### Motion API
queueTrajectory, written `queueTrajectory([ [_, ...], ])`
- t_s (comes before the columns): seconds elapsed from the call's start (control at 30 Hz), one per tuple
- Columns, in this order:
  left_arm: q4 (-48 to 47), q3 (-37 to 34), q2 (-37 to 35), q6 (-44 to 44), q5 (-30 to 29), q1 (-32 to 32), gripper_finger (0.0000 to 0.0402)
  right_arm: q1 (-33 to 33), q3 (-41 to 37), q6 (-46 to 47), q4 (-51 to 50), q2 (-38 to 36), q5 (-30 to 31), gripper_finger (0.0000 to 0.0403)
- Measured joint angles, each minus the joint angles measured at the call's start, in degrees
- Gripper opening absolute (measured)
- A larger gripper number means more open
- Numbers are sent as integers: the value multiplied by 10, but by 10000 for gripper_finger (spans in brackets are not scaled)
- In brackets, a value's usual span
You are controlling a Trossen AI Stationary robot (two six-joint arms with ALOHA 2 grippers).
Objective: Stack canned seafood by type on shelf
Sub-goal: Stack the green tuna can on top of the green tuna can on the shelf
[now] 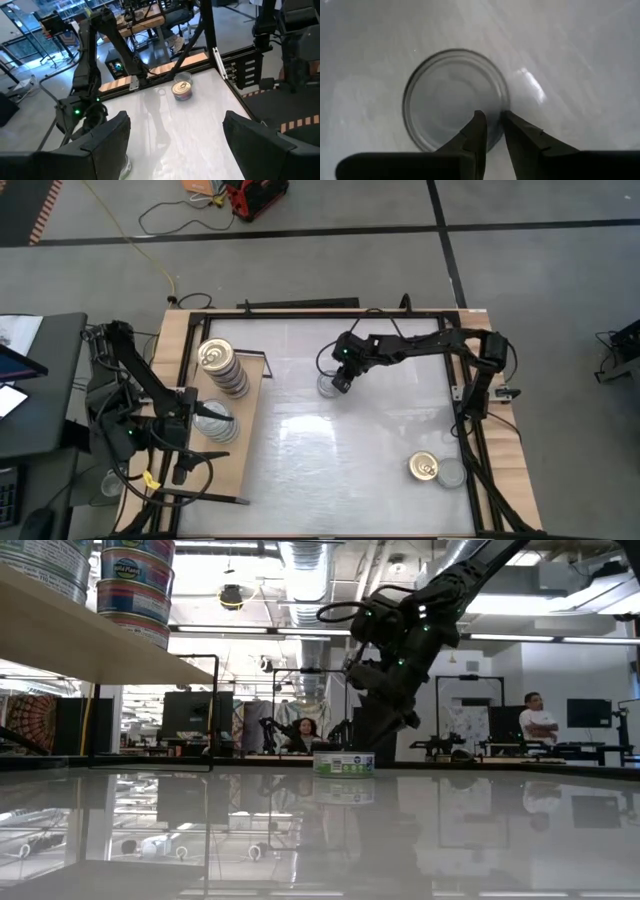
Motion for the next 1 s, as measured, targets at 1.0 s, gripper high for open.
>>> queueTrajectory([
  [1.0, 1, 0, 0, -2, -9, 3, 307, -59, -25, 66, -75, -15, 58, 32],
])
